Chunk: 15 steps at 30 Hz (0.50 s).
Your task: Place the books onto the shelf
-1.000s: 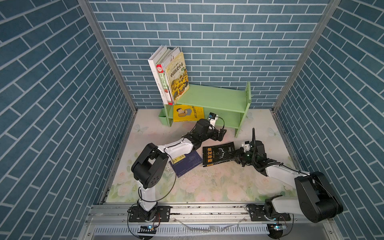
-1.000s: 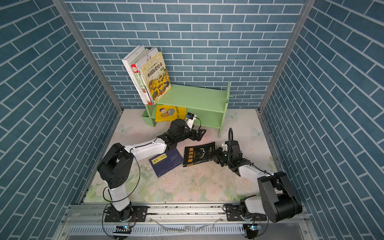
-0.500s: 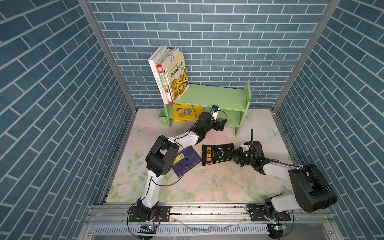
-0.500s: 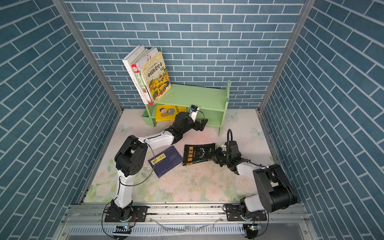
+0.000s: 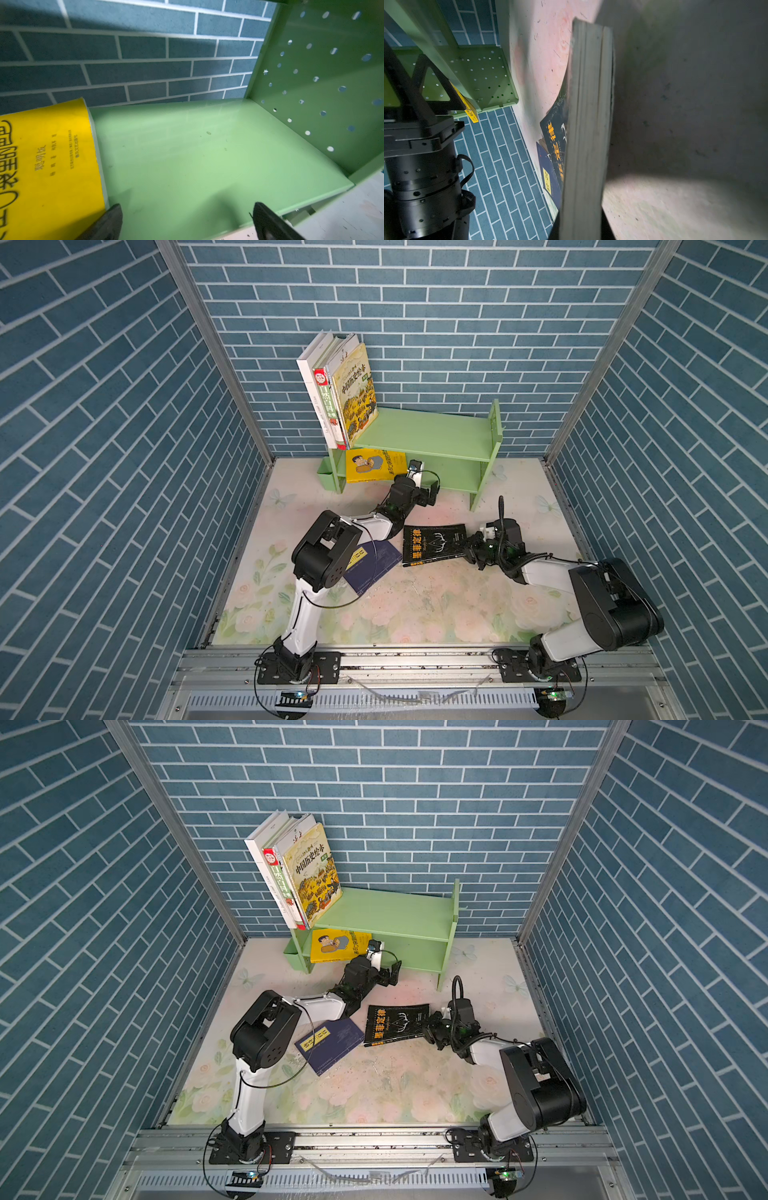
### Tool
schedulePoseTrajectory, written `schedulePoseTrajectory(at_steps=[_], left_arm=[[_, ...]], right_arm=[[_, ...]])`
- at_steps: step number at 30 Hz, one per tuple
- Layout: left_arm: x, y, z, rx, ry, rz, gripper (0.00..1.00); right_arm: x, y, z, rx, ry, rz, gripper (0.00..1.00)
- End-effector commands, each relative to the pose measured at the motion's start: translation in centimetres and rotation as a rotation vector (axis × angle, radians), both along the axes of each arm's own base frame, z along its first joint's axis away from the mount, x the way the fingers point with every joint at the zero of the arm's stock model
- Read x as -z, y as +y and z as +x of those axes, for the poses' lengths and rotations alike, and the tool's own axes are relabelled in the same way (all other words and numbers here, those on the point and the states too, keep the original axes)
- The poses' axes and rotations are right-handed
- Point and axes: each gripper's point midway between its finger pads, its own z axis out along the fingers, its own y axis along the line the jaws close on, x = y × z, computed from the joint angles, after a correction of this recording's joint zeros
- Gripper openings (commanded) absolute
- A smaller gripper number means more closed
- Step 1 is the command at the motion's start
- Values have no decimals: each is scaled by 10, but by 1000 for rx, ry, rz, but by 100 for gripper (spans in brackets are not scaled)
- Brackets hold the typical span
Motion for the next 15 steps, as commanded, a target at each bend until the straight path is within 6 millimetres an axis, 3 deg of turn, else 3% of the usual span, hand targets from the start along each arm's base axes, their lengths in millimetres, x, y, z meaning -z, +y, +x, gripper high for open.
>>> schedulePoseTrajectory(at_steps=[1, 8, 15], left_arm=[[29, 33, 8, -120, 59, 29, 100], [16, 56, 10, -171, 31, 7, 100], [10, 49, 3, -113, 40, -4, 100]], right_arm=[[-14, 7, 12, 17, -31, 33, 0], [-12, 9, 11, 18, -29, 24, 0], [-12, 15, 15, 1, -31, 35, 0]])
